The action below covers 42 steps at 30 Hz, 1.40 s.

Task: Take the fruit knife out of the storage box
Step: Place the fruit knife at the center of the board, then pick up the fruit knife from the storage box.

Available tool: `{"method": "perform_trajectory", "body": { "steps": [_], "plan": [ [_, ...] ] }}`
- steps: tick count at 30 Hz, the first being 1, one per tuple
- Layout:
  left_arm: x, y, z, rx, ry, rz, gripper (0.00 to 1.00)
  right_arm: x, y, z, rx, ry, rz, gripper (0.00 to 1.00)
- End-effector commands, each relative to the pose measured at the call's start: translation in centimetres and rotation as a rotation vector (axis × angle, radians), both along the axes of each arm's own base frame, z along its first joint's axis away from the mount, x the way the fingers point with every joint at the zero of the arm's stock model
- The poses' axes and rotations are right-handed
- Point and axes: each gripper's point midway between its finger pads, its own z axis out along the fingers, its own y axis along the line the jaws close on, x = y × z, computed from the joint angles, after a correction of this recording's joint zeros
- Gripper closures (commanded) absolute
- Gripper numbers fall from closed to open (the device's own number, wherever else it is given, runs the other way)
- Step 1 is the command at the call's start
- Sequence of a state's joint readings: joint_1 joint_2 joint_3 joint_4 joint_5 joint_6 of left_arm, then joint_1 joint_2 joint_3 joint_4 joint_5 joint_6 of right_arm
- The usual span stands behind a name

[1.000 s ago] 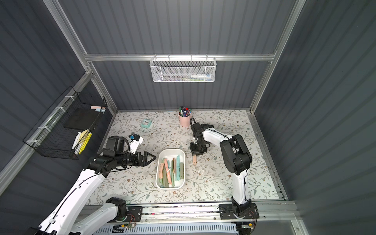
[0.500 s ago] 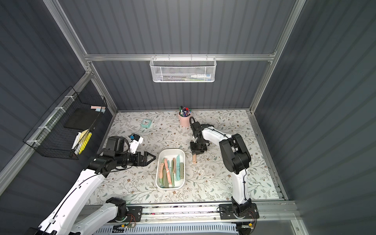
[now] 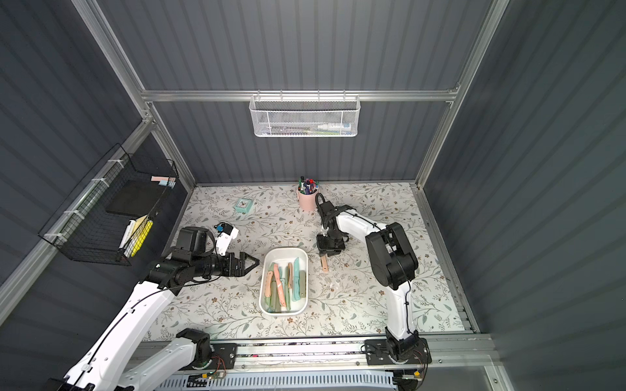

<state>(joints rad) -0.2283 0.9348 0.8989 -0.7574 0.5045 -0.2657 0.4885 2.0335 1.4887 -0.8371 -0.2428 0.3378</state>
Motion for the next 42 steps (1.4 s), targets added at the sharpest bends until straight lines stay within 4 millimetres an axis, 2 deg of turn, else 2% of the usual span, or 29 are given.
{"method": "perform_trajectory", "body": {
  "steps": [1, 5, 8, 12, 16, 19, 23, 30, 34, 42],
  "plan": [
    [-0.2, 0.1, -0.5, 0.020, 0.007, -0.011, 0.01, 0.2, -0.4, 2.8, 0.012, -0.056, -0.024, 0.60],
    [-0.2, 0.0, -0.5, 0.017, 0.012, -0.014, 0.01, 0.2, -0.1, 5.7, 0.076, -0.154, -0.032, 0.50],
    [-0.3, -0.2, -0.5, 0.010, 0.016, -0.020, 0.01, -0.2, 1.0, 8.8, 0.161, -0.244, -0.022, 0.48],
    [-0.3, -0.1, -0.5, 0.014, 0.014, -0.017, 0.01, -1.8, 3.0, 12.4, 0.226, -0.332, -0.004, 0.47],
    [-0.2, 0.2, -0.6, 0.029, 0.010, -0.005, 0.01, -4.0, 5.3, 13.9, 0.208, -0.388, 0.076, 0.49],
    [0.0, 0.7, -0.8, 0.057, 0.010, 0.019, 0.01, -5.7, 7.2, 13.2, 0.195, -0.348, 0.131, 0.53],
    [-0.1, 1.0, -0.6, 0.066, 0.001, 0.029, 0.01, -7.4, 9.6, 10.8, 0.166, -0.278, 0.209, 0.59],
    [-0.2, 1.2, -0.4, 0.070, -0.015, 0.035, 0.00, -9.6, 13.7, 7.4, 0.138, -0.202, 0.329, 0.63],
    [-0.1, 1.1, -0.5, 0.067, -0.011, 0.032, 0.01, -9.0, 13.9, 5.8, 0.079, -0.191, 0.304, 0.64],
    [-0.1, 1.0, -0.3, 0.063, -0.016, 0.031, 0.01, -7.1, 13.4, 3.8, -0.050, -0.197, 0.253, 0.76]
  ]
}}
